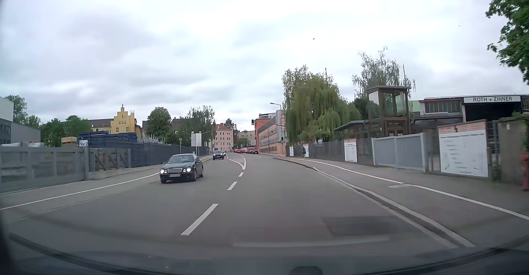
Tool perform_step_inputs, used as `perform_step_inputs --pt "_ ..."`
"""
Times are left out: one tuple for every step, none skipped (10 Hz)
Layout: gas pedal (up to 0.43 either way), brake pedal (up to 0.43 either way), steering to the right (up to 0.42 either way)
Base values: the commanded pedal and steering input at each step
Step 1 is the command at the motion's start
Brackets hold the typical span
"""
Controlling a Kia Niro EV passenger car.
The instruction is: Follow the waypoints while adhering to traffic rules and regulations
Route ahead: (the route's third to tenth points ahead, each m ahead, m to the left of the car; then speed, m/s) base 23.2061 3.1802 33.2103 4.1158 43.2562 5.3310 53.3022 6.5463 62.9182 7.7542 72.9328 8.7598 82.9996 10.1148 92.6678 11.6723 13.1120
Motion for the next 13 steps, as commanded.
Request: perform_step_inputs --pt "0.15 0.0 -0.017" --pt "0.15 0.0 -0.017" --pt "0.15 0.0 -0.017" --pt "0.15 0.0 -0.017" --pt "0.15 0.0 -0.017" --pt "0.15 0.0 -0.017" --pt "0.15 0.0 -0.017" --pt "0.15 0.0 -0.017" --pt "0.15 0.0 -0.017" --pt "0.15 0.0 -0.017" --pt "0.15 0.0 -0.017" --pt "0.15 0.0 -0.017" --pt "0.157 0.0 -0.017"
